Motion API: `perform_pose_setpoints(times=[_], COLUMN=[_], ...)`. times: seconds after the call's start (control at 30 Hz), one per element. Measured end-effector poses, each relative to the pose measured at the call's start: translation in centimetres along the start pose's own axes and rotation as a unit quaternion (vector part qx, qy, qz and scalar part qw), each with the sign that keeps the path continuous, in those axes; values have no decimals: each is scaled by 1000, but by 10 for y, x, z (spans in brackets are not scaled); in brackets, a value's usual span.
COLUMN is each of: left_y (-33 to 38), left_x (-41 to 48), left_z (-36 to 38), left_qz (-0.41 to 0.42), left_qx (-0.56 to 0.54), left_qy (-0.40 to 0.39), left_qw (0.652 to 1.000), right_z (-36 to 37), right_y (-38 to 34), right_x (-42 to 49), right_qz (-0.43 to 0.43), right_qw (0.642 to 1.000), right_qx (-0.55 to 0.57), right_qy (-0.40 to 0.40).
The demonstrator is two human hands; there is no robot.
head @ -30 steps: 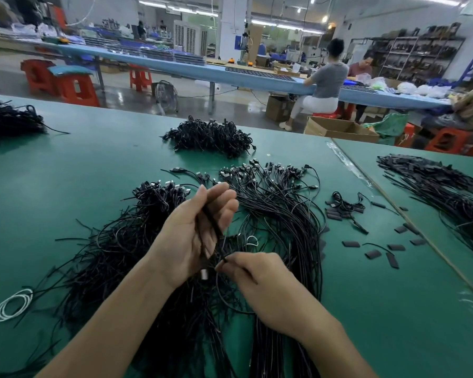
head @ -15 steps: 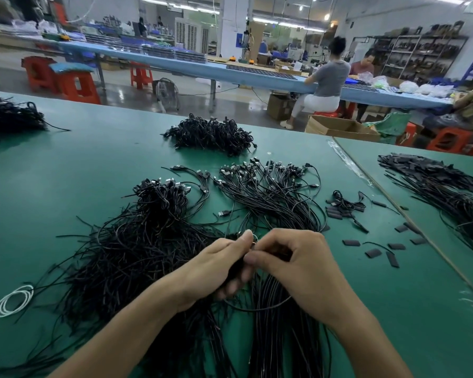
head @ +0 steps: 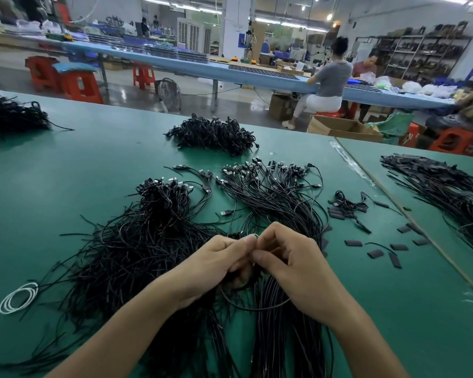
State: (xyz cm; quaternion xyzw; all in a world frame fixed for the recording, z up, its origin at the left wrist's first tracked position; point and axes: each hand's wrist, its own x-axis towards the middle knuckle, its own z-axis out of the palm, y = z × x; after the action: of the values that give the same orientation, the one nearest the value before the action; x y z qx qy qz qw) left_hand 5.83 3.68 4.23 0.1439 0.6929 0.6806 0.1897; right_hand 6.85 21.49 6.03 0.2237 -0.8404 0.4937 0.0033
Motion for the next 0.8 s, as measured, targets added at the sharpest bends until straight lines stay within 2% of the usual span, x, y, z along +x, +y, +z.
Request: perform_pose_setpoints(times=[0.07, 0.13, 0.23, 0.27, 0.33, 0.43, 0.5, 0.53, 0.6, 0.67, 0.7, 0.8], left_y=[-5, -4, 2, 2, -2, -13, -19, -20, -20, -19, -18, -18], left_x=[5, 6, 4, 4, 6, 12, 13, 13, 12, 11, 12, 12], left_z=[5, 7, 5, 3, -3, -10, -20, -26, -37, -45, -46, -48], left_qz=[9, -22, -96, -107, -107, -84, -60, -51, -35, -27, -24, -7], left_qx=[-14, -89, -236, -252, -227, -132, -103, -110, -141, -166, -165, -146], left_qy=[67, 92, 4, -29, -41, 68, 152, 179, 215, 243, 254, 273], left_qw=[998, 992, 967, 961, 967, 985, 981, 976, 966, 955, 953, 951], right_z=[4, 10, 19, 22, 25, 27, 28, 28, 29, 37, 42, 49], right_y=[-2, -6, -10, -10, -11, -6, 3, 9, 21, 27, 27, 26], right_x=[2, 5, 11, 13, 19, 23, 24, 23, 17, 10, 8, 4], right_qz=[-14, -27, -59, -70, -78, -64, -13, 28, 97, 105, 99, 112], right_qw=[998, 996, 992, 991, 989, 990, 993, 993, 979, 934, 915, 910], right_qx=[-48, -63, -76, -87, -90, -85, -82, -93, -175, -301, -340, -342], right_qy=[41, 64, 75, 78, 84, 90, 85, 60, -47, -162, -194, -207])
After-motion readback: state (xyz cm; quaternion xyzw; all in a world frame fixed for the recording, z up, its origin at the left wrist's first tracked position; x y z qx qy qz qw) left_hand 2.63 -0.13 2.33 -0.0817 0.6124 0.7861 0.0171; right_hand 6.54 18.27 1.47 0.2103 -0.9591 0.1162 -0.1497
